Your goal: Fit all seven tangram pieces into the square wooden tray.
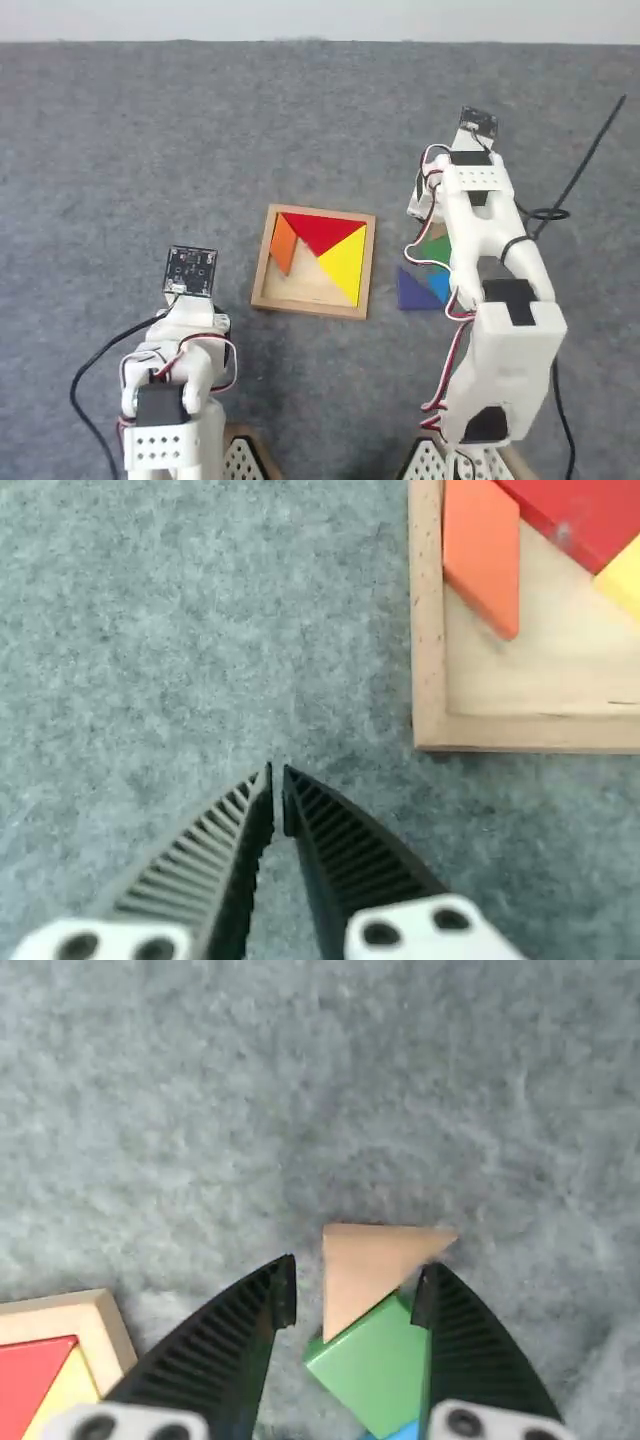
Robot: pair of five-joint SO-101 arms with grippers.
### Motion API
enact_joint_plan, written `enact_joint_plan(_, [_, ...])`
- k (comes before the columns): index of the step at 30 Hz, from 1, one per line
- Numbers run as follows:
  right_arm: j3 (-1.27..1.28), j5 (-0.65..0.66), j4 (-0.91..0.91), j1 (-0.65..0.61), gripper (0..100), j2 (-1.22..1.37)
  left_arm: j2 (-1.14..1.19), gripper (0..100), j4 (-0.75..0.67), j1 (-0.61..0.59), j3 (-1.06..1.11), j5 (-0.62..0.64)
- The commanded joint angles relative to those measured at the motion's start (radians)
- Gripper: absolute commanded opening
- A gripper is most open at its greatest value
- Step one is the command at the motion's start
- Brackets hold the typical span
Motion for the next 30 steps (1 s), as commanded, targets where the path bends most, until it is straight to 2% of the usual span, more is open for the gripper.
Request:
enact_joint_plan(1, [-0.055, -0.012, -0.008, 0.022, 20.2, -0.008, -0.017, 2, 0.003, 0.006, -0.010, -0.002])
enact_joint_plan(12, [-0.058, -0.018, -0.010, 0.022, 20.2, -0.005, -0.017, 2, 0.003, 0.006, -0.010, -0.002])
enact_joint_plan(16, [-0.068, -0.118, -0.019, 0.022, 20.2, -0.007, -0.017, 2, 0.003, 0.006, -0.010, -0.002])
enact_joint_plan(21, [-0.092, -0.138, -0.031, 0.019, 20.4, -0.005, -0.017, 2, 0.003, 0.006, -0.010, -0.002])
enact_joint_plan(25, [-0.089, -0.216, -0.031, 0.024, 20.3, -0.004, -0.017, 2, 0.003, 0.006, -0.010, -0.002])
enact_joint_plan(30, [-0.087, -0.216, -0.031, 0.024, 20.3, 0.005, -0.017, 2, 0.003, 0.006, -0.010, -0.002])
